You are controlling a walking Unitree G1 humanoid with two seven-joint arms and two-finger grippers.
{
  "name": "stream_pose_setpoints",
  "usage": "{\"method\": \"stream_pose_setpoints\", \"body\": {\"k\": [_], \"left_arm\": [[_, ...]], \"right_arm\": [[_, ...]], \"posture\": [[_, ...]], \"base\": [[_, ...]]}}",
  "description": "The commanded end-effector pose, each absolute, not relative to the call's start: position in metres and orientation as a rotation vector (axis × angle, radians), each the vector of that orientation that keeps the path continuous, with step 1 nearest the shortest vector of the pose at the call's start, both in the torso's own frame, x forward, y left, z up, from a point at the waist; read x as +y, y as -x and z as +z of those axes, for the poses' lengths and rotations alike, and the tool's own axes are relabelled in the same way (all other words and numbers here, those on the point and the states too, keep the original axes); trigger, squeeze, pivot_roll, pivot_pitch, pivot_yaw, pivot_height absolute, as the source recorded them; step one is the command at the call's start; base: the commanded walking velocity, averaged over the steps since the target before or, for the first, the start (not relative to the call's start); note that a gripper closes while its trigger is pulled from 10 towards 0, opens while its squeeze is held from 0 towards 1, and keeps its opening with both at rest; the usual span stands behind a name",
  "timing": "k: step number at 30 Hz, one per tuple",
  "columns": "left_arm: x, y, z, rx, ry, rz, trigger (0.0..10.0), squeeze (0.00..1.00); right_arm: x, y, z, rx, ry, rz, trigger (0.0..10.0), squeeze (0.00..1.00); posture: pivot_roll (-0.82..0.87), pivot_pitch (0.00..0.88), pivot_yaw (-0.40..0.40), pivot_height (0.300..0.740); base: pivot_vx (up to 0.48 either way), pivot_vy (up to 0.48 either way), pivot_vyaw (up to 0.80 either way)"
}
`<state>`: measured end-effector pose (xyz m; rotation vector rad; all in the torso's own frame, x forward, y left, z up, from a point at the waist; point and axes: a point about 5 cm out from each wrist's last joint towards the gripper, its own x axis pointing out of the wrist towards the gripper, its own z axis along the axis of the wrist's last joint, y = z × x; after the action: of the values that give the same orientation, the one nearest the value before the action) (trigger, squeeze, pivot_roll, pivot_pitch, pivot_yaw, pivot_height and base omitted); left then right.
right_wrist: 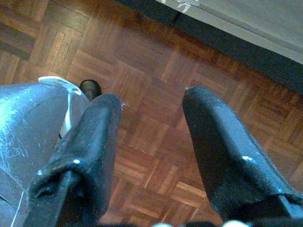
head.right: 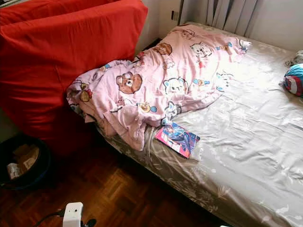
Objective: Clean up the room
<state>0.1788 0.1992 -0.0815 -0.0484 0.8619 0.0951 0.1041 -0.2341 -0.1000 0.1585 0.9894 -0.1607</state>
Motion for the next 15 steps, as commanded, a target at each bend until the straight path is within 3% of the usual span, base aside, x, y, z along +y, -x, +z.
{"method": "stream_pose_setpoints", "body": {"k": [1, 15], "left_arm": [[0.233, -0.1648, -0.0843, 0.984, 0.08, 0.23, 10.0, 0.0], [0.2351, -0.1673, -0.0828, 0.976, 0.058, 0.241, 10.0, 0.0]], "right_arm": [[-0.2162, -0.1884, -0.0756, 0.871, -0.218, -0.159, 10.0, 0.0], [-0.2171, -0.1897, -0.0752, 0.886, -0.206, -0.16, 10.0, 0.0]], "posture": [[-0.1, 0.0, 0.012, 0.74], [-0.04, 0.0, 0.002, 0.74]], "base": [[0.0, 0.0, 0.0], [0.0, 0.0, 0.0]]}}
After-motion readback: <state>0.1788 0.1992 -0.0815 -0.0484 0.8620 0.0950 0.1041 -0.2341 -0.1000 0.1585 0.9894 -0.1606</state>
